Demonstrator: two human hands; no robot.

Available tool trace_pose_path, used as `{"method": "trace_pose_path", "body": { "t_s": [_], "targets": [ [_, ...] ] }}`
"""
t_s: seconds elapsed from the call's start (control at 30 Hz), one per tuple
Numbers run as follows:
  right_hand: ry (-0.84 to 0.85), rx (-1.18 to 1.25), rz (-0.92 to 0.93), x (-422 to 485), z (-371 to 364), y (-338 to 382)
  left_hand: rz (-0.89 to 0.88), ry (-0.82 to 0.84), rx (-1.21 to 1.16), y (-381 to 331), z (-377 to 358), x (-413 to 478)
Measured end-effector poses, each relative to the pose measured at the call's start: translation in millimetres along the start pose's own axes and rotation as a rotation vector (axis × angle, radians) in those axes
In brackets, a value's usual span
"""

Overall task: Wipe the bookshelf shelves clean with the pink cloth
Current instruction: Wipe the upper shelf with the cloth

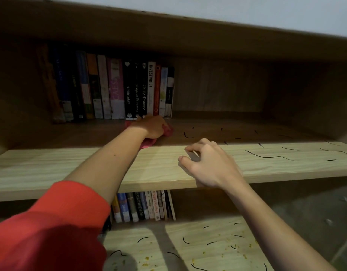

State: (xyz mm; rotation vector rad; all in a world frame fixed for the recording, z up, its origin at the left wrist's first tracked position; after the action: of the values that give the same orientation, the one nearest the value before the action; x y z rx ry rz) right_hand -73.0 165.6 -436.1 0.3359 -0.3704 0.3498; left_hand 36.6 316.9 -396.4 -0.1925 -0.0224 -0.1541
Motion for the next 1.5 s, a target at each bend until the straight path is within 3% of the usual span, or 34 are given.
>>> {"method": "trace_pose_path", "body": {
  "t_s": [0.27, 0.5, 0.7, 0.9, 1.07, 1.2, 1.37, 1.5],
  "targets": [
    [0.004, 0.000, -0.003, 0.2, -0.2, 1.2, -0.038, 0.165, 0.065, 10.1, 0.9, -24.9],
    [0.006, 0.007, -0.006, -0.5, 0.8, 2.2, -0.029, 0.020, -0.053, -17.5, -2.6, -19.9],
    [0.008, 0.001, -0.005, 0.7, -0.2, 0.7, -0.090, 0.129, -0.010, 5.5, 4.8, -45.6],
    [0.009, -0.002, -0.008, 1.1, -1.2, 0.6, 0.073, 0.145, 0.021, 19.0, 2.8, -23.9],
    [0.005, -0.001, -0.005, 1.7, -1.4, -0.5, 0.004, -0.010, -0.090, -20.1, -8.9, -11.6],
    [-0.008, -0.003, -0.009, 1.0, -1.7, -1.4, -0.057, 0.116, -0.059, -9.6, -7.3, -26.4],
    [0.000, -0.013, -0.018, 1.6, -1.9, 0.2, -0.138, 0.162, -0.065, 7.5, 13.2, -64.8],
    [0.000, -0.013, -0.009, 1.9, -0.7, 0.3, 0.013, 0.121, -0.073, 4.3, 12.7, -54.2]
  ]
}}
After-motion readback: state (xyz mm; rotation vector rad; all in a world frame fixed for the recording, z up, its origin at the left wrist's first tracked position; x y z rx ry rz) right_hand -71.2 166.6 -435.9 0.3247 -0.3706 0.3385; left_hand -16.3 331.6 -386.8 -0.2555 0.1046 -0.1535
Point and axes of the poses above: each hand's wrist, its own x-axis towards the middle knuckle, its own z-axis out of the back of the hand, y = z × x, the point moved 1 cm from there along x, towards the middle knuckle, and after that the axes turned 12 degrees about z, right-handed, at the moved point
